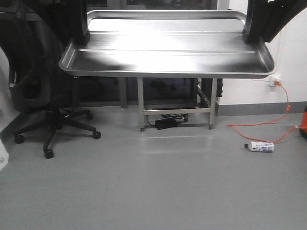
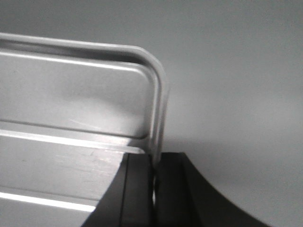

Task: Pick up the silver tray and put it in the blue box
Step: 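Drive the base across the room carrying the tray in both grippers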

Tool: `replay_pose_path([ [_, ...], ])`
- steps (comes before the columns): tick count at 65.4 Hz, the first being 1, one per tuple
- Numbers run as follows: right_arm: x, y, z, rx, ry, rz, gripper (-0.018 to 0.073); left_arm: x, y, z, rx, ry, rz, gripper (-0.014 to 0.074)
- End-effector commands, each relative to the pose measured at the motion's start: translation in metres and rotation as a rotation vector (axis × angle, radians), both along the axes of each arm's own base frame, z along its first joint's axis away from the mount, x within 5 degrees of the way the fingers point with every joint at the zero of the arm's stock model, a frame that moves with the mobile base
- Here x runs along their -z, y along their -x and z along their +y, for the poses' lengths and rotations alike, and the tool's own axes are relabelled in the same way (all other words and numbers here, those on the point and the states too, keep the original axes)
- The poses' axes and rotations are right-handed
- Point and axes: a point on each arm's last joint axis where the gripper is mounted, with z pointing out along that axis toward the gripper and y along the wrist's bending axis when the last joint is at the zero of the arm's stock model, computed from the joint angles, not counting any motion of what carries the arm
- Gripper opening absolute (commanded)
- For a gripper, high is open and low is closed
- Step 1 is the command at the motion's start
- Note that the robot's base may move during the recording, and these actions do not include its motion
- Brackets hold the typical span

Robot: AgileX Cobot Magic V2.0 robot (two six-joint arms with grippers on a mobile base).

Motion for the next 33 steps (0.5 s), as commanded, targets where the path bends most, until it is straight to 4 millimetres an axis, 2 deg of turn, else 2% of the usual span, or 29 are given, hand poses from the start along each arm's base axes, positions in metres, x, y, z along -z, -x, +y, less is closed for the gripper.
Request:
replay_pose_path([
  [1, -0.0234, 0.0015, -0.0086, -0.012, 0.022, -0.119, 0.0057, -0.0219, 0.0039, 0.0090, 0.004, -0.007, -0.074, -0.0105],
  [33, -0.0234, 0.0015, -0.0086, -0.012, 0.022, -0.119, 0.0057, -0.0219, 0.0039, 0.0090, 0.004, -0.007, -0.074, -0.0105],
])
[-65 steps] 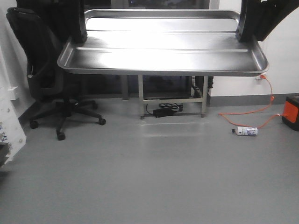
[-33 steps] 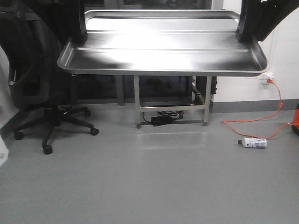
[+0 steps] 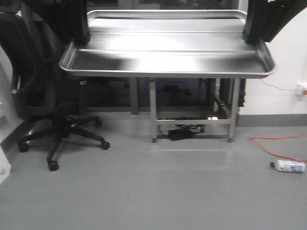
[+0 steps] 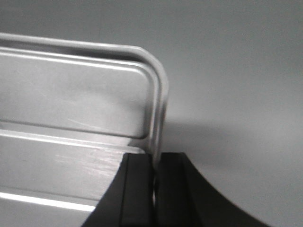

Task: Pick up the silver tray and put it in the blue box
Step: 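Drive the base across the room carrying the tray in both grippers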

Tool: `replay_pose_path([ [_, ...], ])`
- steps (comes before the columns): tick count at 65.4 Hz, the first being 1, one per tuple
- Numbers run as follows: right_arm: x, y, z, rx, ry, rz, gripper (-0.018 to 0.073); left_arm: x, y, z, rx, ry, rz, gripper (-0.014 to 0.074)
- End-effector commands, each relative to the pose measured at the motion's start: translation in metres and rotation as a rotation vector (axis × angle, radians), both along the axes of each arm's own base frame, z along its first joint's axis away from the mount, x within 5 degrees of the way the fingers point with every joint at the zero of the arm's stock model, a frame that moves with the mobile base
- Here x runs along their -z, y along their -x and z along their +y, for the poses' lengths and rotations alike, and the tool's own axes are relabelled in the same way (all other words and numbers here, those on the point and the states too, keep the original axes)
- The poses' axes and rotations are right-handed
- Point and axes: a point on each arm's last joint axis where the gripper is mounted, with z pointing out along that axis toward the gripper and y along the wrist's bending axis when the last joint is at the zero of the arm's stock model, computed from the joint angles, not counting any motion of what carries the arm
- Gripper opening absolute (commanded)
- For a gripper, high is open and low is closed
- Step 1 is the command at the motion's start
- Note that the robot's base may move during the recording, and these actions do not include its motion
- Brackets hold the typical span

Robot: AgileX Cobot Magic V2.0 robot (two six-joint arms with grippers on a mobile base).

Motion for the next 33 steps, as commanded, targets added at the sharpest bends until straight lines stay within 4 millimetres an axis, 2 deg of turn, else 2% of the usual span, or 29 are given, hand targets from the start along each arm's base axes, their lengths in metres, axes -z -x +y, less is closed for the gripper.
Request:
replay_pose_path([
  [1, -0.0234, 0.0015, -0.0086, -0.012, 0.022, -0.119, 0.0057, -0.0226, 0.0043, 0.0093, 0.004, -0.005, -0.075, -0.0105],
  [33, -0.0234, 0.0015, -0.0086, -0.012, 0.022, -0.119, 0.0057, -0.0226, 0.0042, 0.0092, 0.005, -0.004, -0.076, -0.0105],
])
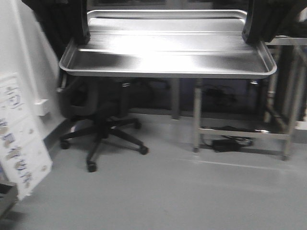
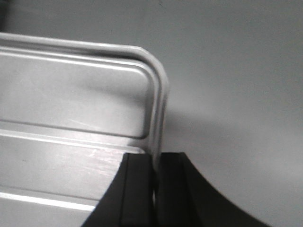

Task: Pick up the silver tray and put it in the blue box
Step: 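Drive the base across the room carrying the tray in both grippers, then drive up to the shelf and stop above the blue bin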

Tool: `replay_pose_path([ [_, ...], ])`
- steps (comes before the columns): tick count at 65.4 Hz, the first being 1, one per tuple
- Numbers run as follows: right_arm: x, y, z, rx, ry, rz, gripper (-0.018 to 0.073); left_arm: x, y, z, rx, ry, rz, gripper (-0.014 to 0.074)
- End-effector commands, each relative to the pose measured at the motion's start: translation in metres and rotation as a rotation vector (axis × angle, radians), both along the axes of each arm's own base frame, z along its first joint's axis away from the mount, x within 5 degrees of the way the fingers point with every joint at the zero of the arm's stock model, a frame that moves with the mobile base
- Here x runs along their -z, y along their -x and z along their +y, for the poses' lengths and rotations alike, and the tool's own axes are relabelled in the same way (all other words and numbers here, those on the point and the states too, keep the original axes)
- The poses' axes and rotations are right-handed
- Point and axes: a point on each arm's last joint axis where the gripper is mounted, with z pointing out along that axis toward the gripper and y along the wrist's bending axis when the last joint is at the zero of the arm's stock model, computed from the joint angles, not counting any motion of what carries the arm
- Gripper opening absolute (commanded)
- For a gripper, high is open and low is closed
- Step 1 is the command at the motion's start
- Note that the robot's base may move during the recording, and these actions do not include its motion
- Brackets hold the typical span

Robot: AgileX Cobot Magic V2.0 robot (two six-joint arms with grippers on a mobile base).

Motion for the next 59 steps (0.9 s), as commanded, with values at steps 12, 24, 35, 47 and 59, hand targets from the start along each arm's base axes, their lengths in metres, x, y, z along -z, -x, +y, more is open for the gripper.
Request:
replay_pose_path([
  [12, -0.0234, 0.0015, -0.0086, -0.012, 0.022, -0.119, 0.0057, -0.0226, 0.0042, 0.0092, 0.005, -0.004, -0.076, -0.0105],
  [24, -0.0234, 0.0015, -0.0086, -0.012, 0.022, -0.119, 0.0057, -0.0226, 0.0042, 0.0092, 0.005, -0.004, -0.076, -0.0105],
  [35, -0.0234, 0.0015, -0.0086, -0.012, 0.022, -0.119, 0.0057, -0.0226, 0.0042, 0.0092, 0.005, -0.004, -0.076, -0.0105],
  [47, -0.0234, 0.0015, -0.0086, -0.012, 0.022, -0.119, 0.0057, -0.0226, 0.0042, 0.0092, 0.005, -0.004, -0.076, -0.0105],
  [59, -0.0234, 0.0015, -0.0086, -0.012, 0.022, -0.119, 0.0057, -0.0226, 0.0042, 0.0092, 0.005, -0.004, -0.076, -0.0105],
])
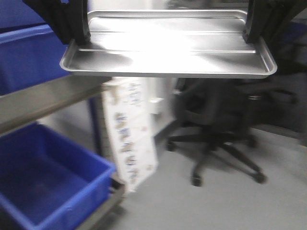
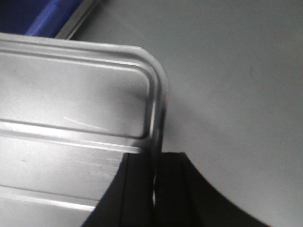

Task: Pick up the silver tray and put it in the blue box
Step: 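Drive up to the shelf and stop above the blue bin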

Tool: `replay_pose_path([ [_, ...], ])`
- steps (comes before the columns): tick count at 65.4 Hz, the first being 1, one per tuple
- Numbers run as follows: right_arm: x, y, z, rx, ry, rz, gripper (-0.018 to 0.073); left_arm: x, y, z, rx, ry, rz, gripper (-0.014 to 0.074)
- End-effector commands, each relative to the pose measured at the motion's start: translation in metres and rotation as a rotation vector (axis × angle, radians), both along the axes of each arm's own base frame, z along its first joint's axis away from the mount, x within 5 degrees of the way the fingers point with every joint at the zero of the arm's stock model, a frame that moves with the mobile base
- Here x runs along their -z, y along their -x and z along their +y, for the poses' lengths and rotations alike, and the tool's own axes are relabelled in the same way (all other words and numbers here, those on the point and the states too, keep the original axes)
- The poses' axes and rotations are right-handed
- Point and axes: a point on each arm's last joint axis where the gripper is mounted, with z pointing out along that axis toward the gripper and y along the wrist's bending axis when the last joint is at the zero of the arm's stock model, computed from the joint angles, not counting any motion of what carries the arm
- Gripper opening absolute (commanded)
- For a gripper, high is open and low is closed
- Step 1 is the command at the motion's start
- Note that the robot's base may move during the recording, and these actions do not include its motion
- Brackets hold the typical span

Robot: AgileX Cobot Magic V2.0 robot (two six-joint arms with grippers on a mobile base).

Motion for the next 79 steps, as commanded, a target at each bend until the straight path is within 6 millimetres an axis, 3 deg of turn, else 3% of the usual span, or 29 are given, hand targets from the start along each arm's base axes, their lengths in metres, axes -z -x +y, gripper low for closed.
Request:
replay_pose_path([
  [1, -0.0234, 0.0015, -0.0086, -0.012, 0.022, -0.119, 0.0057, -0.0226, 0.0043, 0.0093, 0.004, -0.005, -0.075, -0.0105],
  [79, -0.0234, 0.0015, -0.0086, -0.012, 0.022, -0.119, 0.0057, -0.0226, 0.0043, 0.0093, 0.004, -0.005, -0.075, -0.0105],
])
